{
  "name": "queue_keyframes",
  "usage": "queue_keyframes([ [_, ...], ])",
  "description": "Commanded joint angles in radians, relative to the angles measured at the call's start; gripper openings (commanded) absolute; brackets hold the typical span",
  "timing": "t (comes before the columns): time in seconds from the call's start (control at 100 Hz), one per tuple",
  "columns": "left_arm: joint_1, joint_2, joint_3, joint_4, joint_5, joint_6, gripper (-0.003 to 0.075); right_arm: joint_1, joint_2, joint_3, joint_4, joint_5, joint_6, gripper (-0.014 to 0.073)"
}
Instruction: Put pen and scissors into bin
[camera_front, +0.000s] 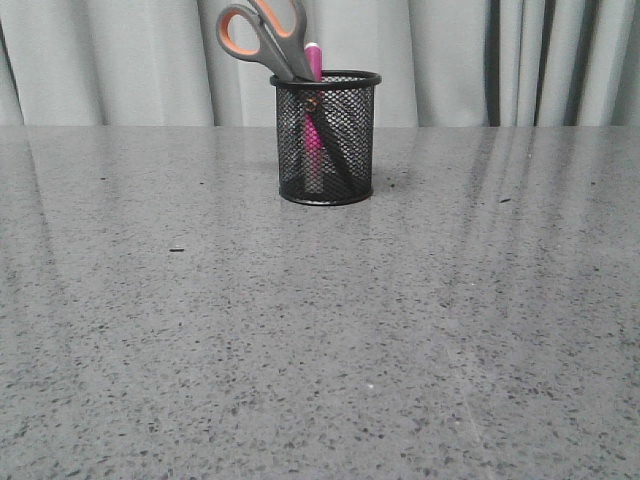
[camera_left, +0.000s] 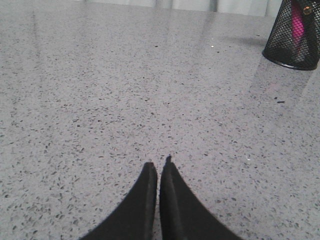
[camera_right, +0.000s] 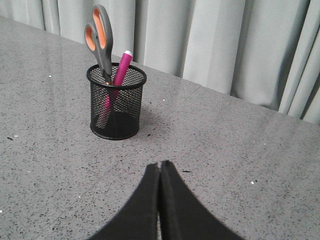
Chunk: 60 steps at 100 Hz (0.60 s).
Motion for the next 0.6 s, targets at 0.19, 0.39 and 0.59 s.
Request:
queue_keyframes([
  [0.19,0.004,-0.031,0.023,-0.017,-0.047,-0.008,-0.002,-0.005,-0.022,-0.014,-0.017,-0.067,-0.007,-0.0069],
  [0.39,0.004,-0.031,0.023,-0.017,-0.047,-0.008,-0.002,-0.038,-0.215,0.067,-0.043,0.028,-0.007,-0.0069],
  [0.59,0.004,-0.031,0.023,-0.017,-0.047,-0.008,-0.002,-0.135,-0.412,0.198,-0.045,0.083,-0.007,-0.0069],
])
